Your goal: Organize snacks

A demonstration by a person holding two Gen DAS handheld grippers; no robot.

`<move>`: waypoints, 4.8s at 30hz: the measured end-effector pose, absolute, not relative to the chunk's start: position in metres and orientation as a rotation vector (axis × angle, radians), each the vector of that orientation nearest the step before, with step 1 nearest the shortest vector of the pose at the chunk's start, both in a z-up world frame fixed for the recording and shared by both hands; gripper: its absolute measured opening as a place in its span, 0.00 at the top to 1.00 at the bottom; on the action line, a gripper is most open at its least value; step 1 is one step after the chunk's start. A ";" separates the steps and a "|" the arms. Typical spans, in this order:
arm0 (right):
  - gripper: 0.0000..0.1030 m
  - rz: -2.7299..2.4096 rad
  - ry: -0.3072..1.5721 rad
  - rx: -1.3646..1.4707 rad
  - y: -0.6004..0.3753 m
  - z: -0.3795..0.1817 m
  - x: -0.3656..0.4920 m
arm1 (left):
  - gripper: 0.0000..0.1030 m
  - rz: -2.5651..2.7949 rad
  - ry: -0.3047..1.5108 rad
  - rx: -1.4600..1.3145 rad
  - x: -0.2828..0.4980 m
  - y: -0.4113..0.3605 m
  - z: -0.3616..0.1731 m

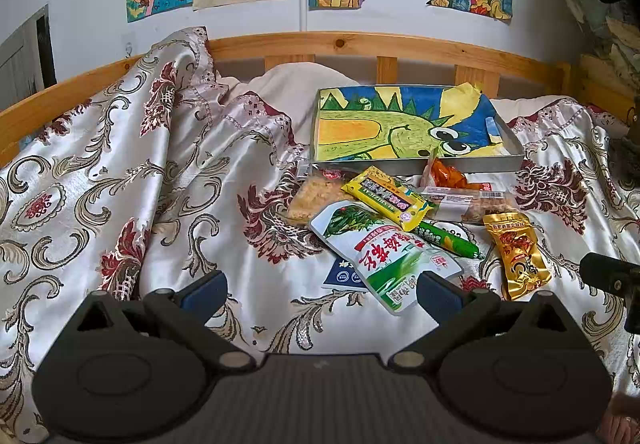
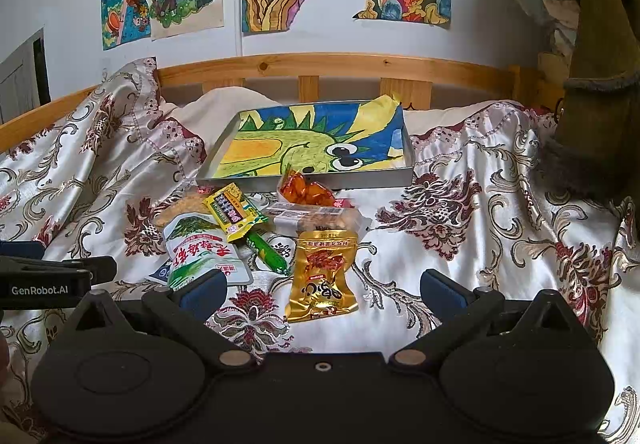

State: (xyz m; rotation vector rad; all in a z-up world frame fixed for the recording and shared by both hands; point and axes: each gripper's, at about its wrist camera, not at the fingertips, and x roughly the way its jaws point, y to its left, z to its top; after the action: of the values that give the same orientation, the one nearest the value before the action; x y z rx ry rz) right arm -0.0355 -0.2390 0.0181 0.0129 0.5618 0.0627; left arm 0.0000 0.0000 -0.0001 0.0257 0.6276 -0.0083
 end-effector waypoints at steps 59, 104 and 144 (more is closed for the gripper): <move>0.01 0.040 0.493 -0.142 -0.212 0.031 0.000 | 0.00 -0.050 0.688 0.032 0.051 0.023 0.042; 0.32 0.070 0.779 -0.036 -0.215 -0.060 0.076 | 0.14 -0.116 0.951 -0.159 0.151 -0.024 -0.064; 0.54 0.193 0.745 -0.005 -0.204 -0.052 0.056 | 0.36 -0.309 0.898 -0.303 0.095 0.008 -0.052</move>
State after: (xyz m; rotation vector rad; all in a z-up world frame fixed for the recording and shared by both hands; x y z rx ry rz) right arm 0.0560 -0.2043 -0.0525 -0.0049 0.7454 0.1927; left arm 0.0948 0.0076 -0.0516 -0.3031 0.8982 -0.3095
